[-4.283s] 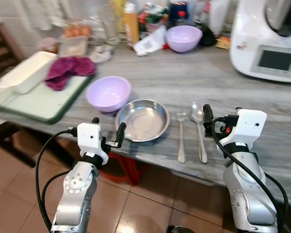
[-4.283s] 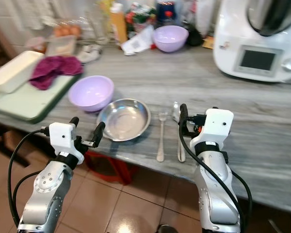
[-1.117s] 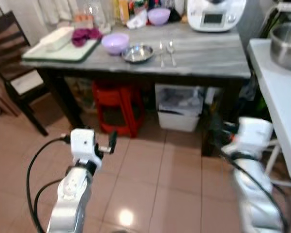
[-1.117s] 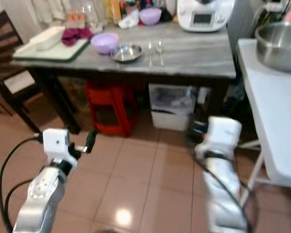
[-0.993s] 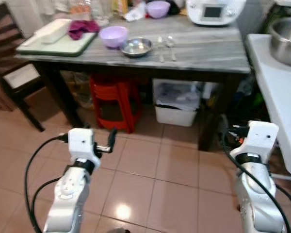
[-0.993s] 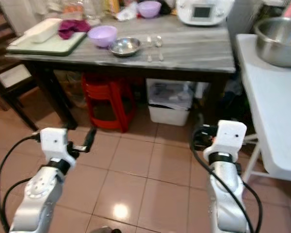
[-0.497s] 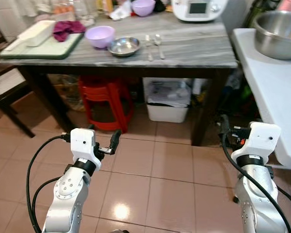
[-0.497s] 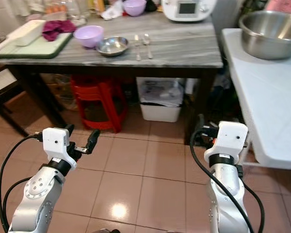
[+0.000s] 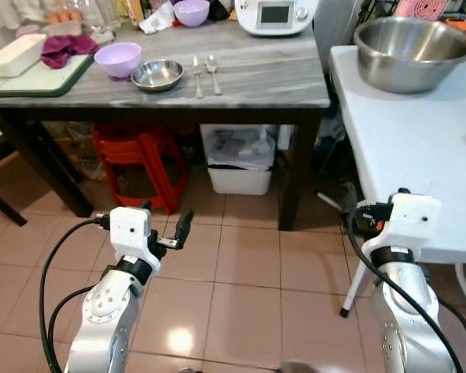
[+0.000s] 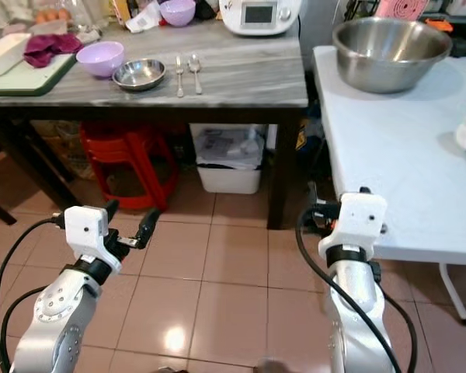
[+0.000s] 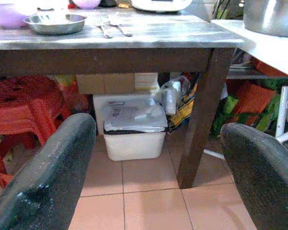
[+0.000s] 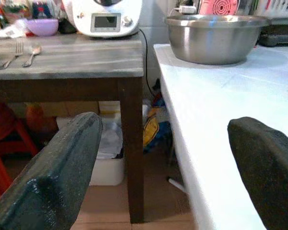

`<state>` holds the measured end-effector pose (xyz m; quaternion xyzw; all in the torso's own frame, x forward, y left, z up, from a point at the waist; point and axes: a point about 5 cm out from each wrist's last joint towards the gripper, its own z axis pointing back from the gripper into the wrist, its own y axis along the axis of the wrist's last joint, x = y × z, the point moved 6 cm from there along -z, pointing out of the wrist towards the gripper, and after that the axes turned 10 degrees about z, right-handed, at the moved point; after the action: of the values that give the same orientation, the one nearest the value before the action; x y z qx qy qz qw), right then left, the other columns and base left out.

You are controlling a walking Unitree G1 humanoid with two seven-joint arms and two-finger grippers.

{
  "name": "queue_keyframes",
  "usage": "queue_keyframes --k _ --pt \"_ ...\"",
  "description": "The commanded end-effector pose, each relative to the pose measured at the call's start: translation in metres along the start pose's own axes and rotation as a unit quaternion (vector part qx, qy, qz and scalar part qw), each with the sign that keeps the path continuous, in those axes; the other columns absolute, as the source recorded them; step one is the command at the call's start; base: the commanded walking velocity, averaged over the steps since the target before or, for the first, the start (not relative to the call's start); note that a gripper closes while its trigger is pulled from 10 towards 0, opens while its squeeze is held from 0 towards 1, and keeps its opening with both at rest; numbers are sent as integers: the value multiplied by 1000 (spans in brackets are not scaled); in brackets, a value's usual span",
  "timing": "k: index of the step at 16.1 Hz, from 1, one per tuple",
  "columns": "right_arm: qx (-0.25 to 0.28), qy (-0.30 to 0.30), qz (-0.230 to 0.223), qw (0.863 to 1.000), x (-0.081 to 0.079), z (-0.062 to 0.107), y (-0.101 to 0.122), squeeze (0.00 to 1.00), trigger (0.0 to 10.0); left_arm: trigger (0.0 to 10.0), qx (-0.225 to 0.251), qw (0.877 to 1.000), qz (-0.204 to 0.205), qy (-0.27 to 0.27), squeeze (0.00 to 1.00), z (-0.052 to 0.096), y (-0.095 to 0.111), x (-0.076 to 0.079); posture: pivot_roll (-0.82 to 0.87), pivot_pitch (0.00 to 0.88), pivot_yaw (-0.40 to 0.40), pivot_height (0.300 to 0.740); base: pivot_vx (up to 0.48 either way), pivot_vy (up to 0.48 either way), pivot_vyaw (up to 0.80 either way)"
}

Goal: Setting the table

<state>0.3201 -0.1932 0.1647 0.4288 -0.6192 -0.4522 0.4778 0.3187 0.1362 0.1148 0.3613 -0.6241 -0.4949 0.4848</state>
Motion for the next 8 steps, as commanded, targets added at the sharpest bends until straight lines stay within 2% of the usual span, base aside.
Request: queue_keyframes --k 1,8 --pt "-1 -2 2 1000 4 0 2 0 10000 10000 -2 1000 3 -3 0 0 0 2 -149 149 77 740 0 -480 0" --pt "6 4 -5 1000 -3 -6 6 0 10000 10000 0 1000 1 -6 0 -3 3 4 -135 153 79 740 0 -480 0"
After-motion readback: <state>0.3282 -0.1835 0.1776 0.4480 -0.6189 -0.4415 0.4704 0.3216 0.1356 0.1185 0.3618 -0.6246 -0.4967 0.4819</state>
